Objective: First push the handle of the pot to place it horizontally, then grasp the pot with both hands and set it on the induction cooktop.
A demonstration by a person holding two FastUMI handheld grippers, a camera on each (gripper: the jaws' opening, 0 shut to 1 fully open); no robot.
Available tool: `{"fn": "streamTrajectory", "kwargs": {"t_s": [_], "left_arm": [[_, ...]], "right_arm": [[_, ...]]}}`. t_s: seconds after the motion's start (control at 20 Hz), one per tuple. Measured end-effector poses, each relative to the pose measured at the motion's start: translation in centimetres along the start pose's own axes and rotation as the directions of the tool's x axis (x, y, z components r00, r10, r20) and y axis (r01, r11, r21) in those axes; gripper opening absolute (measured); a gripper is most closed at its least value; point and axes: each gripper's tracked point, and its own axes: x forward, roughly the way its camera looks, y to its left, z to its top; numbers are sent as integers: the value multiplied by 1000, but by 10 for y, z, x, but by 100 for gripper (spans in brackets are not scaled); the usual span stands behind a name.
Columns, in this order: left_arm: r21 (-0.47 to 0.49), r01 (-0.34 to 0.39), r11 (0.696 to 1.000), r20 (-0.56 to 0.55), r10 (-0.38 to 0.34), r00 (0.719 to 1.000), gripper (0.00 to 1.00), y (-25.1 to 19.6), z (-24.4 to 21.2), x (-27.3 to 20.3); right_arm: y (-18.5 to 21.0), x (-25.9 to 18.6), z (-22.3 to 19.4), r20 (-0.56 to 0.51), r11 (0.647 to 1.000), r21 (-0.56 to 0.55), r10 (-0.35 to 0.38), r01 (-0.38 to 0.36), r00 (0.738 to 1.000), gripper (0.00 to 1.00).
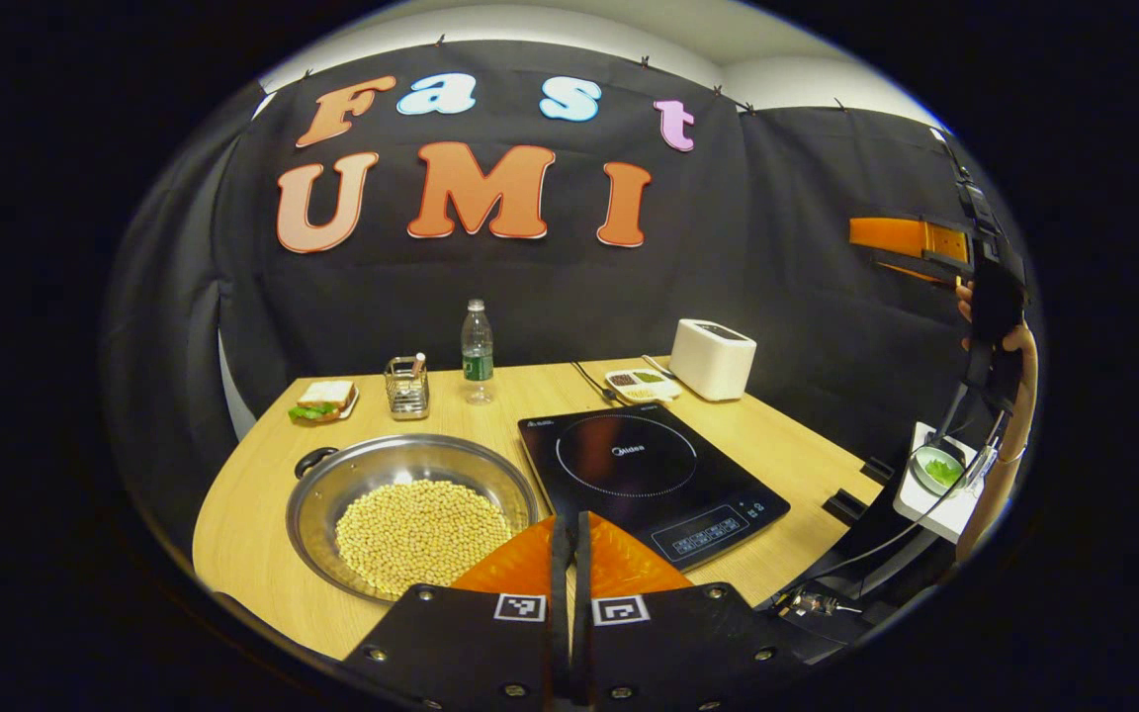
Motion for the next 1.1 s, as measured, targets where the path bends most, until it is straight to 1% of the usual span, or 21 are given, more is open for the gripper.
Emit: {"fn": "streamTrajectory", "kwargs": {"t_s": [0.2, 0.25, 0.35, 0.4, 0.5, 0.7, 0.75, 0.8, 0.85, 0.9, 0.95, 1.0, 1.1], "left_arm": [[0, 5, 1000, -76, -5, 997, 2, 0, -30, 9], [2, 2, 1000, -95, -2, 996, 2, 1, -39, 11], [3, -8, 1000, -136, 8, 991, 2, 8, -56, 10], [-2, -13, 1000, -155, 13, 988, 2, 12, -63, 11], [-13, -25, 1000, -188, 23, 982, 2, 20, -76, 10], [-8, -50, 999, -229, 47, 972, 2, 32, -92, 19], [-13, -48, 999, -241, 44, 969, 2, 33, -96, 23], [-17, -47, 999, -253, 41, 967, 2, 33, -98, 26], [-18, -47, 999, -261, 41, 964, 2, 34, -101, 30], [-16, -49, 999, -266, 43, 963, 2, 36, -101, 35], [-16, -49, 999, -269, 43, 962, 2, 35, -103, 40], [-18, -47, 999, -273, 41, 961, 2, 35, -103, 44], [-26, -43, 999, -283, 34, 959, 2, 33, -103, 49]], "right_arm": [[2, 1, -6, -11, 1000, -4, 2, -2, 1000, 95], [2, 1, -7, -13, 1000, -2, 3, -3, 1000, 100], [2, 0, -10, -17, 1000, 4, 6, -6, 1000, 100], [2, 1, -11, -19, 1000, 5, 4, -4, 1000, 95], [1, 2, -13, -24, 1000, 4, 0, 0, 1000, 95], [0, 2, -19, -37, 1000, 9, -1, 1, 999, 95], [0, 2, -20, -40, 1000, 10, -1, 2, 999, 100], [1, 1, -21, -42, 1000, 8, -2, 2, 999, 95], [0, 2, -21, -45, 1000, 5, -4, 4, 999, 100], [-1, 2, -23, -45, 1000, 0, -7, 7, 999, 95], [-2, 2, -22, -45, 1000, -4, -10, 10, 999, 100], [-3, 3, -22, -46, 1000, -6, -13, 12, 999, 95], [-3, 3, -24, -49, 1000, -8, -14, 13, 999, 95]]}}
